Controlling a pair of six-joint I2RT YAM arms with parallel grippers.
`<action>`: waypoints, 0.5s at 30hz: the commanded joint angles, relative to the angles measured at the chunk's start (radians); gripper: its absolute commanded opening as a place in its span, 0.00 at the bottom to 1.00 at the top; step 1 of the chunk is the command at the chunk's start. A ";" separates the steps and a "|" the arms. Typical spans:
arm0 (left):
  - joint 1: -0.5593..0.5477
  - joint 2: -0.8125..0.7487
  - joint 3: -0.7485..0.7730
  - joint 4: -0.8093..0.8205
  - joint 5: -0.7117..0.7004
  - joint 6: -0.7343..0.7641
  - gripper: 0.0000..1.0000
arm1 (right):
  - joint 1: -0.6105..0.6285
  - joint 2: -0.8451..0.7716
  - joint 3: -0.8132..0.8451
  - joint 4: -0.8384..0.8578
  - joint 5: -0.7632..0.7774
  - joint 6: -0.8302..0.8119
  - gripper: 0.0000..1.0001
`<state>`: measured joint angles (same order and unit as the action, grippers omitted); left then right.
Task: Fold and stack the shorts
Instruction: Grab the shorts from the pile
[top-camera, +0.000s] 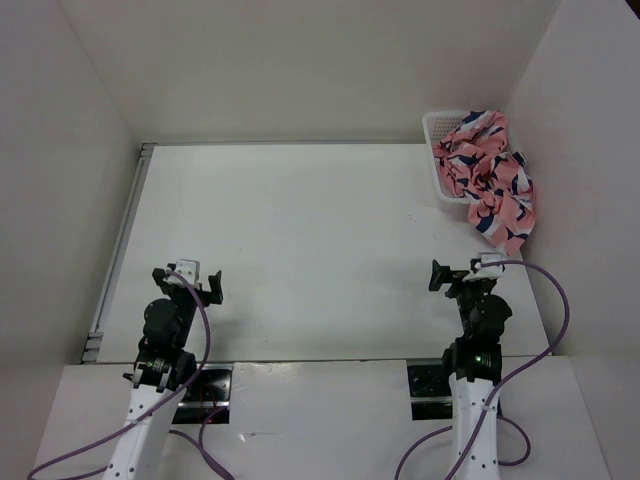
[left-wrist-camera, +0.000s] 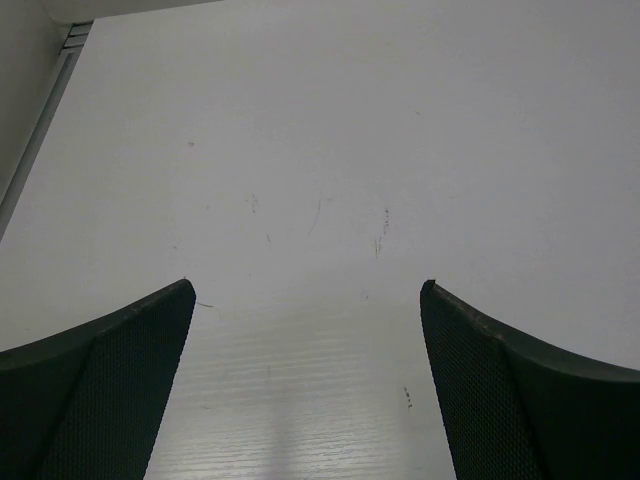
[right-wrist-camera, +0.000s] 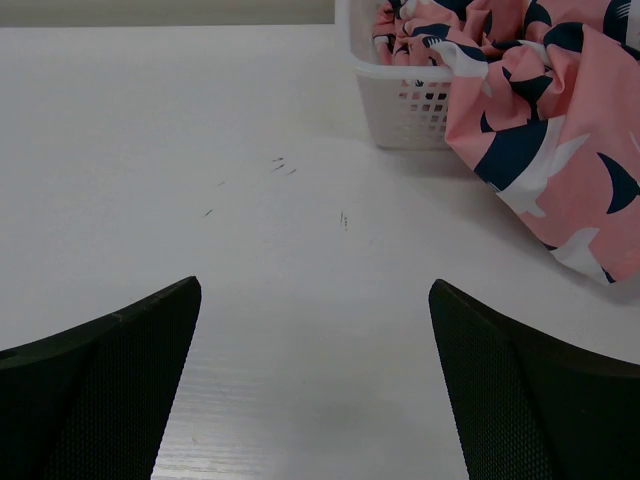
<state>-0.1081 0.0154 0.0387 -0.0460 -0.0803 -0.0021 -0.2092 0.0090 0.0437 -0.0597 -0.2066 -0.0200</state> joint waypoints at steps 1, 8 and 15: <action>-0.001 -0.014 -0.022 0.029 0.014 0.002 1.00 | 0.002 -0.007 -0.048 0.058 -0.007 -0.009 1.00; -0.001 -0.014 0.006 -0.055 0.396 0.002 1.00 | 0.002 -0.007 -0.039 0.058 -0.054 -0.009 1.00; -0.001 -0.023 0.014 -0.163 0.730 0.002 1.00 | 0.002 -0.007 -0.002 -0.126 -0.812 -1.702 0.99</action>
<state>-0.1093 0.0143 0.0429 -0.1505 0.4488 -0.0032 -0.2100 0.0086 0.0517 -0.0917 -0.6437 -0.6964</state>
